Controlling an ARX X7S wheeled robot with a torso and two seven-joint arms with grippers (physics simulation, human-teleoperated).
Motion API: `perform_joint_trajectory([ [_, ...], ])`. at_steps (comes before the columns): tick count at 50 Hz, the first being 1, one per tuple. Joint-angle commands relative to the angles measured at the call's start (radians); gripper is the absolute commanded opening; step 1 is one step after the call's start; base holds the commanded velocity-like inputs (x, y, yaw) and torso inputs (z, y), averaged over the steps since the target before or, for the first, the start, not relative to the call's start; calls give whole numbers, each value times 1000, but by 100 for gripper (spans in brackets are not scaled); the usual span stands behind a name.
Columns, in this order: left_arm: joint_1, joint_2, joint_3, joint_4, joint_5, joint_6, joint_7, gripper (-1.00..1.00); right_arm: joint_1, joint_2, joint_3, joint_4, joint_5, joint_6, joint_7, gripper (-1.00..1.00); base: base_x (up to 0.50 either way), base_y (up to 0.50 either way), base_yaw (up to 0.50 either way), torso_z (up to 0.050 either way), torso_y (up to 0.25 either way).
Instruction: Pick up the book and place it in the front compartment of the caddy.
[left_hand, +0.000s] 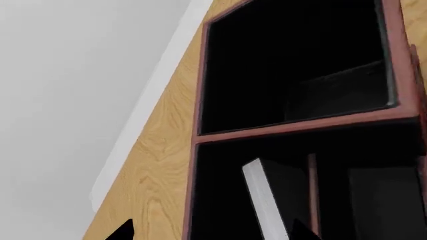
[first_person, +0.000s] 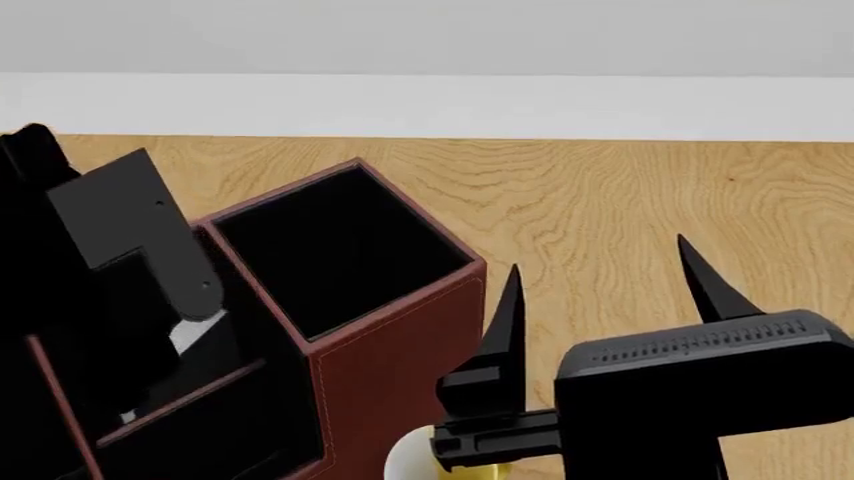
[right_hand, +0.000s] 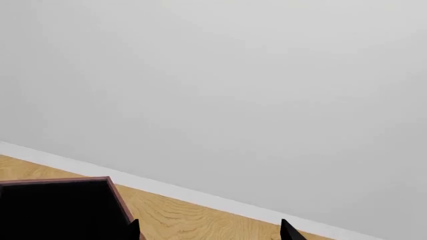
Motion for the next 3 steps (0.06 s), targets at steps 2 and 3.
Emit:
perform_joint_trajectory([
  [2,15,-109,-180,223,-274,-1,-219,100,18,4,6,-6,27,14,16,100,0,0,0,0,0],
  [3,18,-116,-193,228,-297,8,-238,100,21,4,7,-6,31,17,18,100,0,0,0,0,0],
])
